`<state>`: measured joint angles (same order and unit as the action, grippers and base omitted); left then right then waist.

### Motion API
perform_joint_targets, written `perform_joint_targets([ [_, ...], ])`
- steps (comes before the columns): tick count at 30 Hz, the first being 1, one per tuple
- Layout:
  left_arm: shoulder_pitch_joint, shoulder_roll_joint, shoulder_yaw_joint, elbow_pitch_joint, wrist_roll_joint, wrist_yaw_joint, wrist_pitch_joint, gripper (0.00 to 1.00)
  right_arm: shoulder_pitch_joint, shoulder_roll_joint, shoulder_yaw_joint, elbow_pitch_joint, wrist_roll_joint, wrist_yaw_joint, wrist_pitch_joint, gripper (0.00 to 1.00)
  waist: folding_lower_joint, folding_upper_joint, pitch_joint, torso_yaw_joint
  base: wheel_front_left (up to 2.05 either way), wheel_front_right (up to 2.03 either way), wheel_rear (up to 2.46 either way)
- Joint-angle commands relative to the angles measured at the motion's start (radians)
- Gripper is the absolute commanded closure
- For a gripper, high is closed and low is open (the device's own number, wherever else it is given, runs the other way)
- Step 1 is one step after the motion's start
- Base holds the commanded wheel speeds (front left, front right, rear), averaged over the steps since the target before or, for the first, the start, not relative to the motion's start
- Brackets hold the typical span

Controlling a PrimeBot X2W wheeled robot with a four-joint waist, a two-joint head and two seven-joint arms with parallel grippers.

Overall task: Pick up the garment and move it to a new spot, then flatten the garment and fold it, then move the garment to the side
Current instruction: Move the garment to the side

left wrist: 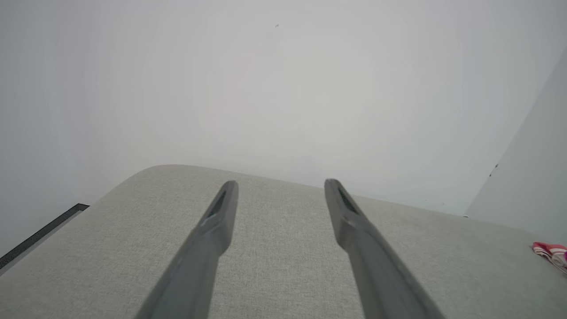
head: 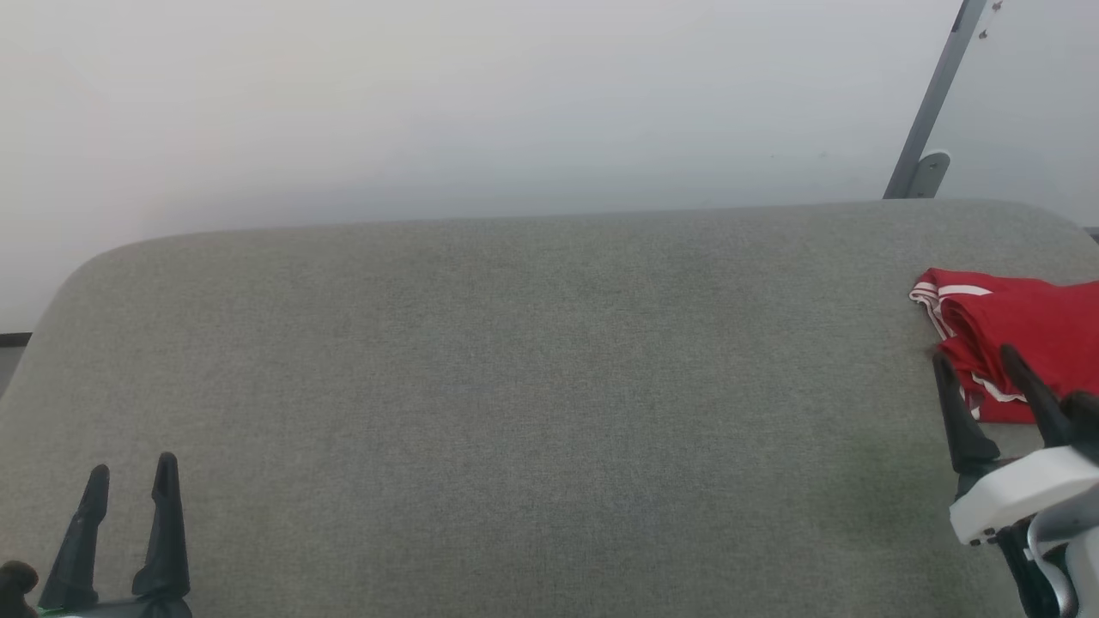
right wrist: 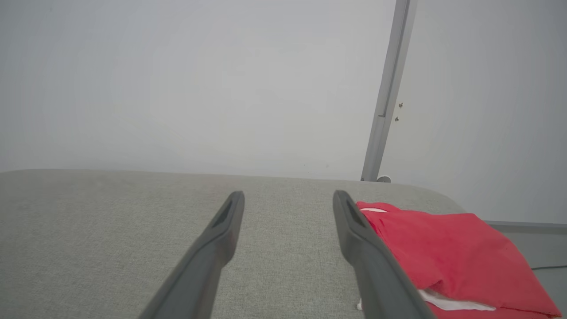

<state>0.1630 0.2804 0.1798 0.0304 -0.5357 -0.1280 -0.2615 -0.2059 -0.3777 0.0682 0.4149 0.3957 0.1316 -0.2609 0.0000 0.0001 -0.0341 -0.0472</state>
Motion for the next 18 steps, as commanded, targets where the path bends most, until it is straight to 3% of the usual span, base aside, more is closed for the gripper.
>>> perform_joint_targets([
  [1,0.013,0.002,0.001,-0.001,-0.003,-0.002,-0.004,0.00,0.013,0.009,-0.006,-0.013,-0.008,-0.002,-0.005,0.00,0.0000,-0.0001,-0.002,0.001,0.00,0.00,0.00],
  [18,0.039,0.013,0.007,0.004,-0.009,-0.003,-0.004,0.00,0.105,0.080,-0.071,-0.110,-0.076,-0.002,-0.005,0.00,0.0000,-0.0001,-0.012,0.004,0.00,0.00,0.00],
])
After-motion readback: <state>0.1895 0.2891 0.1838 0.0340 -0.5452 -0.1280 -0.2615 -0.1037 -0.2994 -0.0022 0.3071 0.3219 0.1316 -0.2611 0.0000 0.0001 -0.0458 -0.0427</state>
